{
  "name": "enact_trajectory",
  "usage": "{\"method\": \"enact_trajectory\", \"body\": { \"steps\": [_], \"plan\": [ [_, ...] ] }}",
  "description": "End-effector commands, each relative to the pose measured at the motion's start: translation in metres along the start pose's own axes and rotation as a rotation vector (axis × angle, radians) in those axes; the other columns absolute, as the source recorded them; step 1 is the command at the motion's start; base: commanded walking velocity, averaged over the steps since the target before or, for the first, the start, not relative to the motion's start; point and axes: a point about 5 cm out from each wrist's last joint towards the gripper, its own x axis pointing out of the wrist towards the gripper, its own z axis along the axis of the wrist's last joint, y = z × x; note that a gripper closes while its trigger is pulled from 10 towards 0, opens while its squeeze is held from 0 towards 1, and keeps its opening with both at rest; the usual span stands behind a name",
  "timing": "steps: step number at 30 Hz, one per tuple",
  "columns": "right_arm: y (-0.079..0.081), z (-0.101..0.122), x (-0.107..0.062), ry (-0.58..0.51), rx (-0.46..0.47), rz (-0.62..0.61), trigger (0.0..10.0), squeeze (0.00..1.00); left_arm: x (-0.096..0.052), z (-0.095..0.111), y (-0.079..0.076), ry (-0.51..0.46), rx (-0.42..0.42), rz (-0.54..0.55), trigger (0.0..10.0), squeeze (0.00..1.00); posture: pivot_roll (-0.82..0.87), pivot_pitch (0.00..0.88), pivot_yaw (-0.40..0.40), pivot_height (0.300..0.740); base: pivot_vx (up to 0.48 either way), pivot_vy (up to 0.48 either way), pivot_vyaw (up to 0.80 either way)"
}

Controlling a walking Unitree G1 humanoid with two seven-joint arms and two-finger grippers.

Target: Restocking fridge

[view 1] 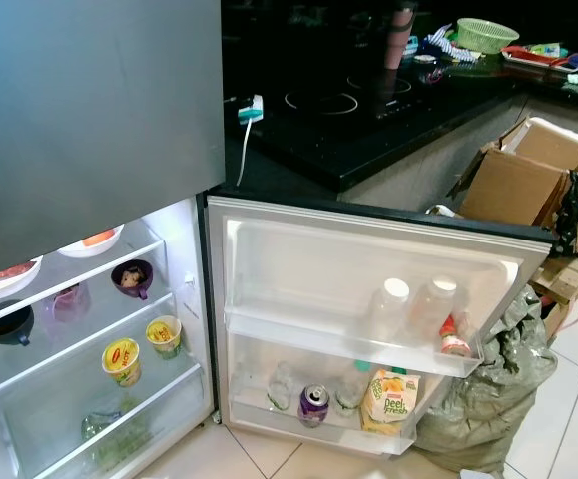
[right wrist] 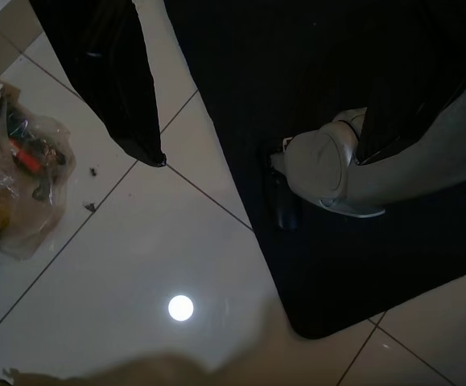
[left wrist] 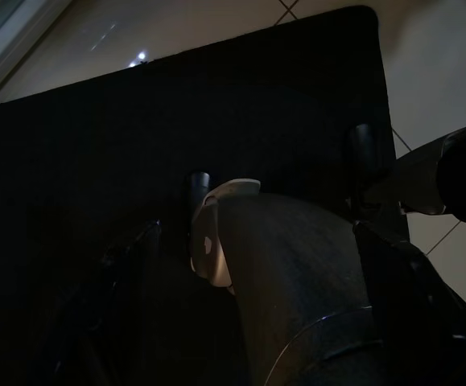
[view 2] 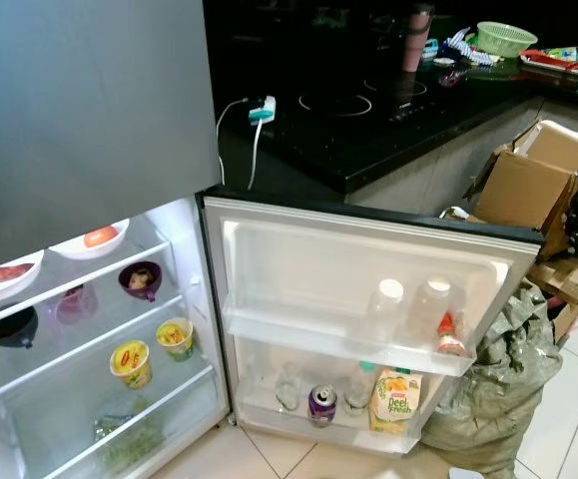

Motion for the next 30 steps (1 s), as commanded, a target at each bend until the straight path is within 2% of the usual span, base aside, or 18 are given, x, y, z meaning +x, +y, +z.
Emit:
{"method": "enact_trajectory", "body": {
  "steps": [1,30],
  "plan": [
    [-0.0008,-0.0004,-0.0003,-0.004,0.010,-0.001,10.0,0.00,-0.0005,-0.0113,-0.0060,0.043,-0.007,-0.024,10.0,0.00,-0.03,0.000,-0.058,0.740,0.000,-0.465,0.00],
    [-0.0007,0.0008,-0.0004,-0.009,0.006,0.011,10.0,0.00,-0.0015,-0.0135,-0.0039,0.055,-0.013,-0.025,10.0,0.00,-0.03,0.000,-0.054,0.740,0.000,-0.462,0.00]
  ]
}}
